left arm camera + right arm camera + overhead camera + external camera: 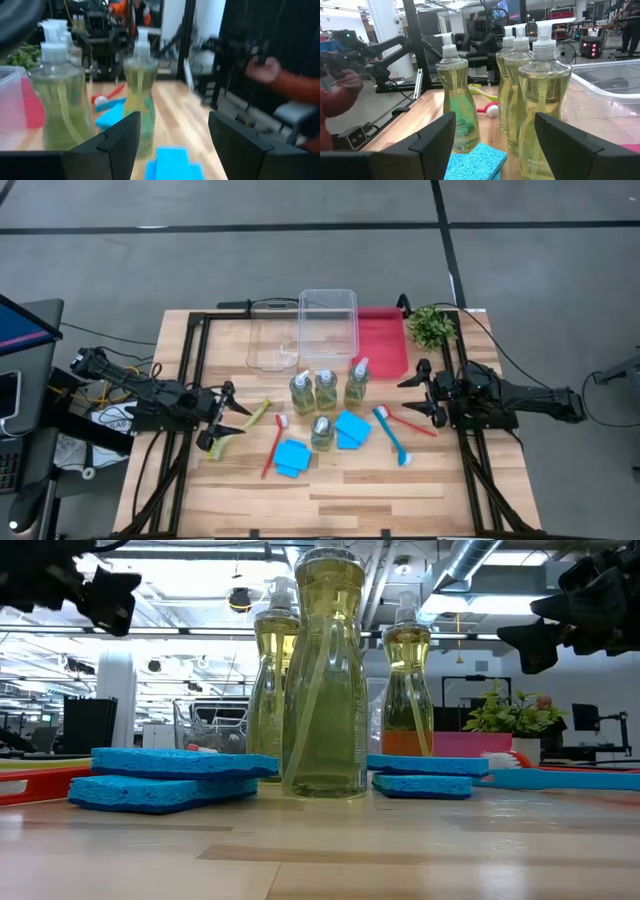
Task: Pick & Place Kitchen Sink Supplies
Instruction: Put the green dish soap into the white bin
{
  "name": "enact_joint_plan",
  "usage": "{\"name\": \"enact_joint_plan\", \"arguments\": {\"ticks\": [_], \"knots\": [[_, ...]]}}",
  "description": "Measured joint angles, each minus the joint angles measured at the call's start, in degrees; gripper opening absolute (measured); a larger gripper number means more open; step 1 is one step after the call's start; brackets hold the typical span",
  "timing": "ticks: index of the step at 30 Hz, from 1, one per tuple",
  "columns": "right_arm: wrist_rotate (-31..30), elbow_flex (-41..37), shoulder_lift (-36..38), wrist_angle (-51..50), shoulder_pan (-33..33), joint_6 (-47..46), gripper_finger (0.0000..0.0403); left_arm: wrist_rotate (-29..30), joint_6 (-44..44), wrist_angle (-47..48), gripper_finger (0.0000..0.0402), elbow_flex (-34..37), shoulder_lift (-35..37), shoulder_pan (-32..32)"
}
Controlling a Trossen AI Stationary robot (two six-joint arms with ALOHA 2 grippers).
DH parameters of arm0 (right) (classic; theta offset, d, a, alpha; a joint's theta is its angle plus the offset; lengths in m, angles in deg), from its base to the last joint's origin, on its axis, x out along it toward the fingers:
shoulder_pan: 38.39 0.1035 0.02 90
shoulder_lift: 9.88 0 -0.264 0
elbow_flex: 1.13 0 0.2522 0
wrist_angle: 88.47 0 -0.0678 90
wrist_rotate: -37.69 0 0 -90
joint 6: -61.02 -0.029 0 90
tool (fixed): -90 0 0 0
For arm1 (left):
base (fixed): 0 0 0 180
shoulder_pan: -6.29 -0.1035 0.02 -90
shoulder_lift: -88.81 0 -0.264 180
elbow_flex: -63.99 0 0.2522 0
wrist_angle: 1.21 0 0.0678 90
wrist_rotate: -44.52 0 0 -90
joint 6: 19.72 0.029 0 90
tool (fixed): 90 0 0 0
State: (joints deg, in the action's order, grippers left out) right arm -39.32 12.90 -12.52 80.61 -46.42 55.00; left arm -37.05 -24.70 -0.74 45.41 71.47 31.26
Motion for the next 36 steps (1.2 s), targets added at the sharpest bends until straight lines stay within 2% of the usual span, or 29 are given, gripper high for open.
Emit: {"name": "enact_joint_plan", "arguments": {"ticks": [4,12,16,21,26,30,36], "knots": [[0.02,0.02,0.0,0.13,0.02,0.0,0.0265,0.0,-6.01,-4.11,0.0237,0.0,0.0,0.0],[0.02,0.01,0.02,0.15,0.02,-0.34,0.0265,0.02,-6.01,-6.13,0.0237,0.0,-0.01,0.0],[0.02,0.01,0.0,1.24,0.15,-5.75,0.0265,0.02,-5.97,-6.29,0.0237,0.0,-0.02,0.0],[-1.0,0.0,0.0,7.55,0.15,-3.74,0.0265,0.02,-5.88,-9.27,0.0237,0.0,-0.03,0.0],[-6.97,0.0,0.0,16.97,0.15,-8.06,0.0265,0.06,-2.71,-15.57,0.0237,0.0,0.0,0.0],[-10.36,1.68,-0.04,19.19,0.15,-8.94,0.0265,2.48,3.37,-20.99,0.0237,0.0,0.0,-0.07],[-10.8,6.51,0.01,15.83,0.15,-8.96,0.0265,8.2,3.49,-26.49,0.0237,-0.02,0.0,-0.07]]}}
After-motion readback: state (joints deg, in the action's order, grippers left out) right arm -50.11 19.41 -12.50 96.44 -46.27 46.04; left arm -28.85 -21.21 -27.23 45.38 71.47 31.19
